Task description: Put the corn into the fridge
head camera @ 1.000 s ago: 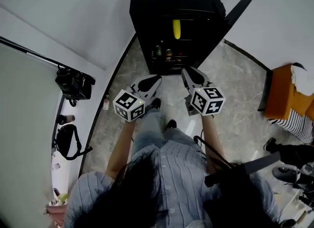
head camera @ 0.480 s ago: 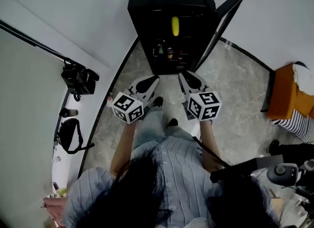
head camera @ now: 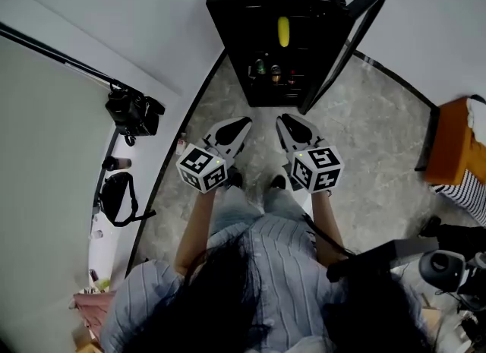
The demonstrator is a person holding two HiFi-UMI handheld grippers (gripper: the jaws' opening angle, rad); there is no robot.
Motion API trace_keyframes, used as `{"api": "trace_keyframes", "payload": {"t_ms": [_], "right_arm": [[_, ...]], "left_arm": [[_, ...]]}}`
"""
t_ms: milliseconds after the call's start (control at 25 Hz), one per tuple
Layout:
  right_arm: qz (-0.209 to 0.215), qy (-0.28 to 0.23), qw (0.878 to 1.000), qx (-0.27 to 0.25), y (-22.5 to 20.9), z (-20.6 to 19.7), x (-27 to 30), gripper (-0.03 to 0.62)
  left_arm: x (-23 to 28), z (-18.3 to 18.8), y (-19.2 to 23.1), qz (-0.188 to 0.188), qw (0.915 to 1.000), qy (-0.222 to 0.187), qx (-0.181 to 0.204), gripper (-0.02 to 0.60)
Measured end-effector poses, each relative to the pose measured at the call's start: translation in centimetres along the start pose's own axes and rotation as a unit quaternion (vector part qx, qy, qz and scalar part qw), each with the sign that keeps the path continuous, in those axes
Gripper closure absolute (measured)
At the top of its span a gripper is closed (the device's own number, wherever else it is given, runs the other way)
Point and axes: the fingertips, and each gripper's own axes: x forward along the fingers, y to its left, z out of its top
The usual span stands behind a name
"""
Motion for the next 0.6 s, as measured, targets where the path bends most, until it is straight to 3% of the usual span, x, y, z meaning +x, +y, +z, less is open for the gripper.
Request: {"api": "trace_keyframes", "payload": {"t_ms": [320,600], "right_arm": [[-0.012,0.004,1.000,0.010,1.7,-1.5,-0.1,0.549],[-0.012,-0.010,1.000,0.021,8.5,-3.9,-0.2,0.552]], "left_arm": [[-2.7,1.1,1.6,-0.001,0.9999,-0.013,-0.001,0.574],[-8.5,0.2,0.7,-0.032,0.9993,-0.008,0.020,0.574]]}}
